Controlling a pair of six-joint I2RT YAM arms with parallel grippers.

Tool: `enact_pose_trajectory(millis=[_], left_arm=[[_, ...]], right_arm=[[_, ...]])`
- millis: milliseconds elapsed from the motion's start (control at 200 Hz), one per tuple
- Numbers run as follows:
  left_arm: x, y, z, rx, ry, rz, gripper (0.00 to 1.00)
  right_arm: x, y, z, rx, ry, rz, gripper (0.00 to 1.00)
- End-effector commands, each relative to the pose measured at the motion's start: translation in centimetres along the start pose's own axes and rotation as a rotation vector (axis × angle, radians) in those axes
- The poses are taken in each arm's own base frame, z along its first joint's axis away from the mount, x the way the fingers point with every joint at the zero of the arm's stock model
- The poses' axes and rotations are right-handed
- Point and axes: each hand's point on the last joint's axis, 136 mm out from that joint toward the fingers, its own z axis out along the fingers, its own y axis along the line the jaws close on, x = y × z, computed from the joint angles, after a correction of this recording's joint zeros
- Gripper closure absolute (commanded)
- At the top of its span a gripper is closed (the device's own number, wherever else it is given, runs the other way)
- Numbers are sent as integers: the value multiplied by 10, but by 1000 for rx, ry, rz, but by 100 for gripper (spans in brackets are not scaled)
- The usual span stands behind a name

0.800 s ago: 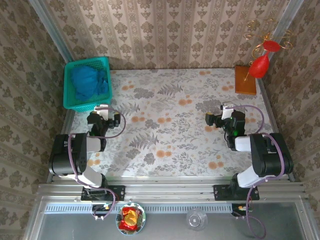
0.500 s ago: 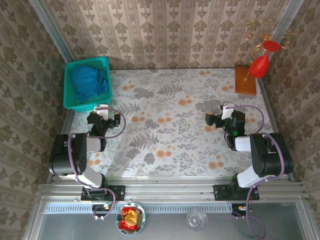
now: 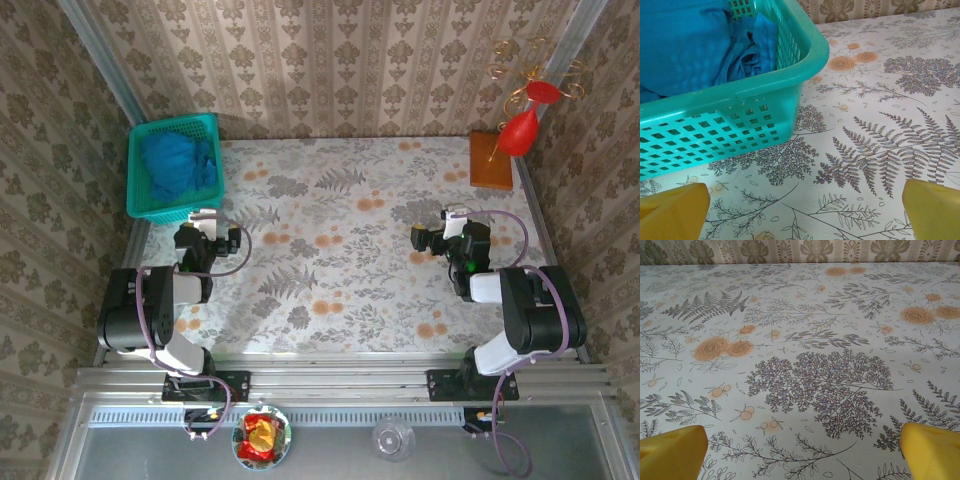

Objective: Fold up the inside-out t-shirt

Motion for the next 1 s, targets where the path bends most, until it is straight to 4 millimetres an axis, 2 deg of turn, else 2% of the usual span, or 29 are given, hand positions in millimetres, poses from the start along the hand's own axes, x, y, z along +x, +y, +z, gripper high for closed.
enact_pose_trajectory(millis=[0,300,630,755,995], left_arm=[[-2,0,-1,-3,-14,15,0],[-1,9,0,-33,0,-10,0],[-1,8,0,-33,-2,-6,0],[-4,4,-3,-41,-16,23,0],[-18,9,-14,-90,-27,22,0]], right_arm=[[-7,3,-2,-12,-30,-22,0],[-6,2,-2,-10,-28,-20,0],[-6,2,-2,-11,-28,-22,0],[-10,-8,-1,81,-16,-14,0],[-25,-10,-7,110,39,3,0]])
